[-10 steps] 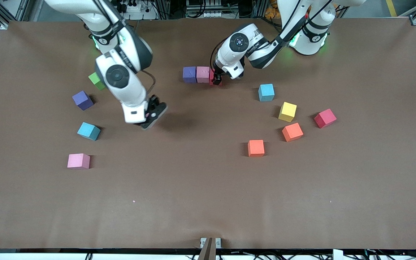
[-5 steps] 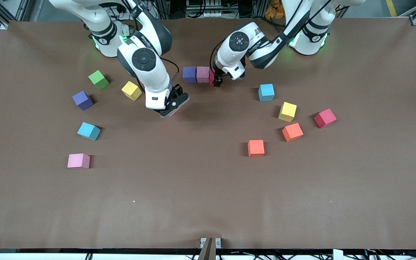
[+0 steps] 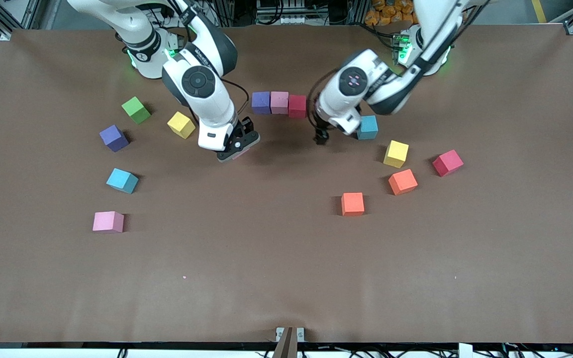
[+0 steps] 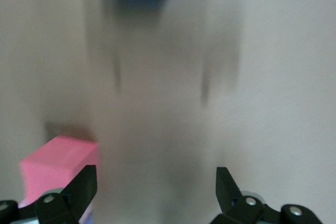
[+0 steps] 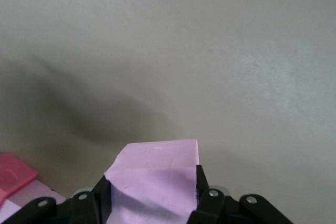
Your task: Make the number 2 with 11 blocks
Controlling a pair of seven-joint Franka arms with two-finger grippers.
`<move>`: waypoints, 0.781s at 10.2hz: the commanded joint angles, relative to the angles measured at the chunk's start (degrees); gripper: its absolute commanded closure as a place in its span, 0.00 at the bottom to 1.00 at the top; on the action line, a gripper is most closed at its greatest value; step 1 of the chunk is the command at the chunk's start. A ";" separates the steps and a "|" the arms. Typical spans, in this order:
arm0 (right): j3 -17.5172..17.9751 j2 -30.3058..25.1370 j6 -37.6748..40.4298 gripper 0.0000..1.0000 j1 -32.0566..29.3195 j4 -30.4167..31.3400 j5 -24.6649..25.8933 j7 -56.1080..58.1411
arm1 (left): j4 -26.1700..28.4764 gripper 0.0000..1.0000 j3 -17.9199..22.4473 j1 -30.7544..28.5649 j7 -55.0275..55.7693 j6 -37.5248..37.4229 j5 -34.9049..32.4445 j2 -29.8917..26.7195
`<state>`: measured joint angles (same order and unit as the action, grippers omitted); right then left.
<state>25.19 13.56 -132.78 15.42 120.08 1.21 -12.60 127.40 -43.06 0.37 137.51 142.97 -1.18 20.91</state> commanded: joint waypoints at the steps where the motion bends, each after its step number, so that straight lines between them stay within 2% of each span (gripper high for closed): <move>1: 1.44 1.72 -4.66 0.63 2.32 -0.02 -0.33 -11.95 | -2.58 0.00 -0.62 -8.94 -3.10 -5.04 -5.91 -1.05; 4: 1.26 6.37 -12.66 0.64 8.21 -1.60 -0.24 -29.71 | -8.37 0.00 -0.44 -17.22 -13.11 -6.56 -10.49 1.84; 6: 1.00 11.11 -12.85 0.64 13.04 -6.07 1.16 -40.79 | -19.06 0.00 3.41 -16.46 -13.93 -9.61 -15.58 9.11; 7: 0.74 13.14 -12.85 0.64 14.71 -7.22 3.25 -42.93 | -25.04 0.00 3.43 -16.10 -13.93 -12.68 -17.95 14.54; 8: 0.39 14.03 -13.03 0.64 15.43 -7.23 4.84 -45.04 | -28.06 0.00 3.51 -15.32 -13.93 -13.76 -19.28 17.47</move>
<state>26.32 24.50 -145.81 29.64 115.39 3.52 -53.91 107.40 -39.74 -16.93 123.72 132.66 -17.55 30.60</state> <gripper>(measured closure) 0.392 0.000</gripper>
